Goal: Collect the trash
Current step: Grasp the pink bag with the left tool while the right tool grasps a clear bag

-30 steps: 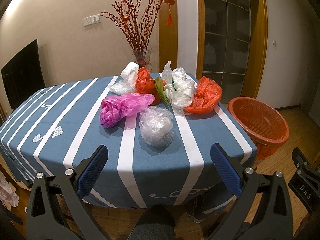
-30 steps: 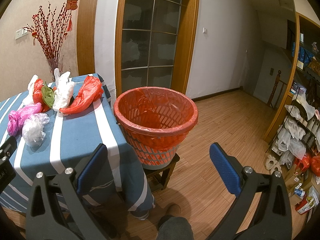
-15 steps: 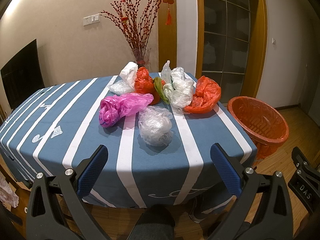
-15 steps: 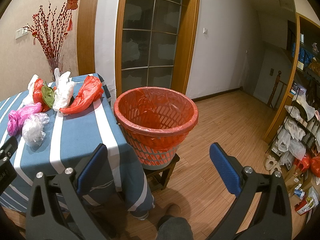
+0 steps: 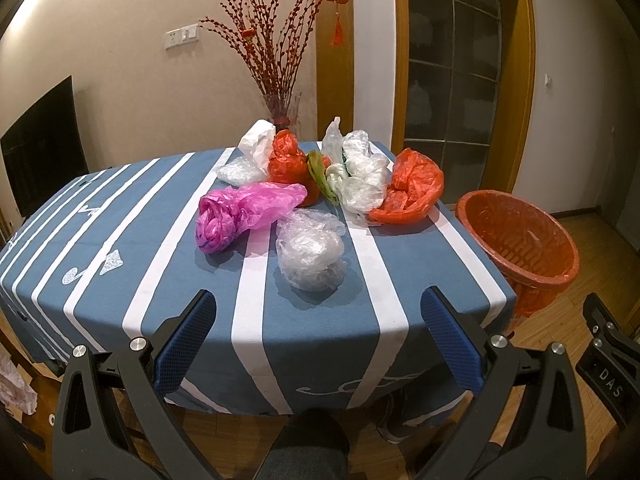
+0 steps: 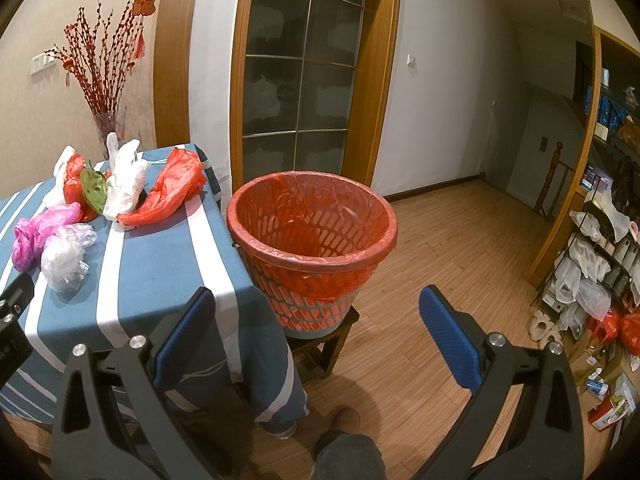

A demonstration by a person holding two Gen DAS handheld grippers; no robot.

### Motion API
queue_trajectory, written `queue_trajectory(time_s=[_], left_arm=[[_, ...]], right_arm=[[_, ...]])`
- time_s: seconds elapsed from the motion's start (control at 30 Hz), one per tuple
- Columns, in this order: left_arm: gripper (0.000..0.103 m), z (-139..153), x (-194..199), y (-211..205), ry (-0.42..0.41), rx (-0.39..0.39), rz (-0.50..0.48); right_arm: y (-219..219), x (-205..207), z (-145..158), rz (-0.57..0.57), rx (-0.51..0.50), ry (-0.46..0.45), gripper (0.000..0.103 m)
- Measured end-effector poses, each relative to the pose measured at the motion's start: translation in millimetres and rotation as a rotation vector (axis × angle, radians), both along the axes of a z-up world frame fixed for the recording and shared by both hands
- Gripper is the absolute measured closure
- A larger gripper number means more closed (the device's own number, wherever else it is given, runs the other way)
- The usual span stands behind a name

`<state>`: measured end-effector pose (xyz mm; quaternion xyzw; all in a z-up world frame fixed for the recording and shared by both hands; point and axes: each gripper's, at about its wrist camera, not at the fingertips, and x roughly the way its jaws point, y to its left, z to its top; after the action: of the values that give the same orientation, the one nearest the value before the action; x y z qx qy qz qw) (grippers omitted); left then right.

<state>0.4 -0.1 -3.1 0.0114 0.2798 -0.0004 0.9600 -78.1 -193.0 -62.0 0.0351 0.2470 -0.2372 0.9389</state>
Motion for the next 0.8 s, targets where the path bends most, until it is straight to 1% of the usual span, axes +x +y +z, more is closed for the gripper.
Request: queue_trajectory(time_s=[0.27, 0.43, 0.53, 0.63, 0.7, 0.8], left_arm=[[0.002, -9, 18, 18, 0.039, -0.015, 0.042], [0.002, -9, 40, 47, 0.057, -0.043, 0.075], [0.002, -8, 60, 70, 0.072, -0.062, 0.110], [0.002, -6, 84, 90, 0.081, -0.061, 0.149], [0.002, -6, 101, 100, 0.078, -0.041, 0.166], [0.002, -12, 126, 108, 0.101, -0.012, 0.156]], right_arm=[[0, 14, -8, 0.036, 0.009, 0.028, 0.004], [5, 28, -9, 0.080, 0.027, 0.027, 0.004], [12, 41, -9, 0.126, 0.052, 0.025, 0.004], [23, 53, -9, 0.159, 0.064, 0.028, 0.004], [33, 61, -8, 0.175, 0.055, 0.033, 0.004], [43, 70, -11, 0.197, 0.042, 0.046, 0.004]])
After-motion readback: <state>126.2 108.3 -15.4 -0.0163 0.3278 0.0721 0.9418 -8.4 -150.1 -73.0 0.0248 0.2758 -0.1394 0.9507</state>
